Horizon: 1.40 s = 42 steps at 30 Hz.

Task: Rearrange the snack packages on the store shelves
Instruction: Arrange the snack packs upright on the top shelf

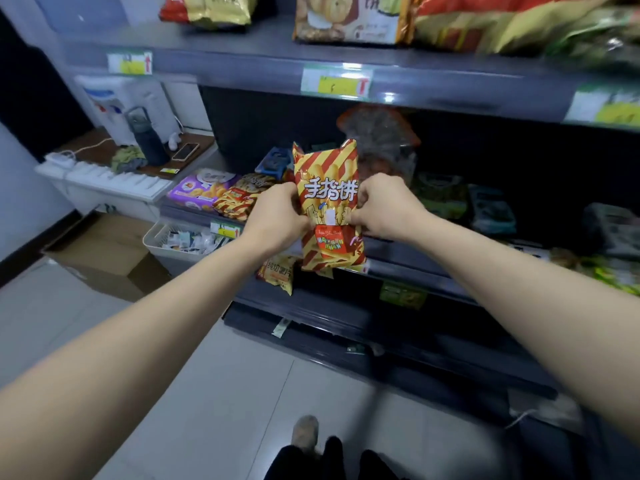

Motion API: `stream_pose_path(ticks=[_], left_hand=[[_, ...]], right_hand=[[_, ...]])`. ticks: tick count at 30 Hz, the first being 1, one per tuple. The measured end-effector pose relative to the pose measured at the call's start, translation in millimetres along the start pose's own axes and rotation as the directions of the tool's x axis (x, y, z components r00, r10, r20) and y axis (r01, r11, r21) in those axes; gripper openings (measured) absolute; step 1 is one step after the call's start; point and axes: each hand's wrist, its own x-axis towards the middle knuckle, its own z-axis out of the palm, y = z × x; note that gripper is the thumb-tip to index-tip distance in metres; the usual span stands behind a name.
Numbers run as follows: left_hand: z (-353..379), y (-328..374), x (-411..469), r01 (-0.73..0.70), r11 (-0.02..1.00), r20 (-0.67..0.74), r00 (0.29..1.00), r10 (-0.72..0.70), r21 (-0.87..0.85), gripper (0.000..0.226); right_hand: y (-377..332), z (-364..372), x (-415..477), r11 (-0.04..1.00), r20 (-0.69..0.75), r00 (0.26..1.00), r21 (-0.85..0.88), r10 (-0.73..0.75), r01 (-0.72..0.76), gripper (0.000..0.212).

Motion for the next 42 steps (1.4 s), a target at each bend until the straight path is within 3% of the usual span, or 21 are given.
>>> stream_pose_path(ticks=[9, 14, 19, 24, 28, 36, 42], left_hand=[[15, 152, -35, -0.324, 0.943, -0.048, 0.946, 0.321, -0.074, 0.028], [28, 242, -31, -0.520, 0.845, -0.090, 0.854, 0.513, -0.121, 0.035], [39, 320, -6, -0.630, 0.747, -0.093, 0.774, 0.626, -0.211, 0.031], [54, 381, 26, -0.665, 0.664, -0.061, 0.721, 0.690, -0.342, 0.027], [72, 416, 54, -0.673, 0.630, -0.042, 0.696, 0.717, -0.387, 0.023], [107, 453, 87, -0.637, 0.615, 0.022, 0.686, 0.727, -0.466, 0.023], [130, 476, 98, -0.617, 0.629, 0.015, 0.708, 0.706, -0.473, 0.023]], right_hand=[[45, -134, -98, 0.998, -0.349, 0.936, -0.028, 0.036, -0.049, 0.020], [70, -210, -134, 0.992, -0.570, 0.819, -0.048, 0.068, -0.116, 0.017], [89, -274, -149, 0.985, -0.726, 0.682, -0.040, 0.086, -0.167, 0.013], [108, -325, -143, 0.967, -0.813, 0.562, 0.007, 0.154, -0.254, 0.007], [124, -352, -135, 0.943, -0.853, 0.500, -0.032, 0.147, -0.331, 0.016], [166, -381, -115, 0.925, -0.866, 0.470, -0.025, 0.169, -0.378, 0.016], [199, -405, -104, 0.947, -0.851, 0.503, -0.020, 0.153, -0.321, 0.017]])
